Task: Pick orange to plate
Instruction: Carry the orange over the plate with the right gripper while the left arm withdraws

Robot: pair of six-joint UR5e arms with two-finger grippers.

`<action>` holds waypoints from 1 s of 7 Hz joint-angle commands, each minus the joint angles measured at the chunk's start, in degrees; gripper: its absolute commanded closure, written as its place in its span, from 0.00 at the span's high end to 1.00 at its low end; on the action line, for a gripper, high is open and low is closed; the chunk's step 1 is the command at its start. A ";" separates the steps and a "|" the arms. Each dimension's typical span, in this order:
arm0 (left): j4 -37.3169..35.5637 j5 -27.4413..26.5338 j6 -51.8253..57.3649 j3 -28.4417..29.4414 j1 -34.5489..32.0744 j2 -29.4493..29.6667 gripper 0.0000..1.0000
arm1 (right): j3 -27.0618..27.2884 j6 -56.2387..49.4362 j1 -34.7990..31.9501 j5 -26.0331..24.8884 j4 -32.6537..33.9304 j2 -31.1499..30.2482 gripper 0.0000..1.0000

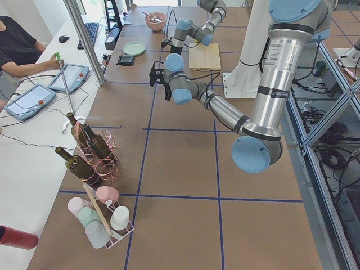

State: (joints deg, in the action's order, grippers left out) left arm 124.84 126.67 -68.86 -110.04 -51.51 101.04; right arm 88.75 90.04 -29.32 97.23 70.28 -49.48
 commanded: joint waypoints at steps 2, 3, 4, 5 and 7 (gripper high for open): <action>0.05 -0.02 0.39 0.18 0.18 0.21 0.90 | -3.58 0.13 2.59 -1.52 0.03 1.04 0.00; 0.05 -0.02 0.31 0.09 0.18 0.12 0.91 | -4.11 0.13 3.04 -1.61 -0.06 0.87 0.00; 0.05 -0.10 0.31 0.09 0.18 0.12 0.91 | -4.72 0.13 3.04 -1.96 -0.15 1.22 0.00; 0.05 -0.19 0.31 0.18 0.27 0.12 0.91 | -4.73 0.04 3.04 -2.13 -0.06 1.31 0.00; 0.05 -0.28 0.31 0.18 0.27 0.03 0.92 | -5.52 0.04 4.09 -3.53 -0.06 1.31 0.07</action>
State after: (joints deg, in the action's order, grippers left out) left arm 124.89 126.43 -68.55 -109.87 -51.26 101.11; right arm 83.70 90.10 -25.87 94.73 70.22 -48.20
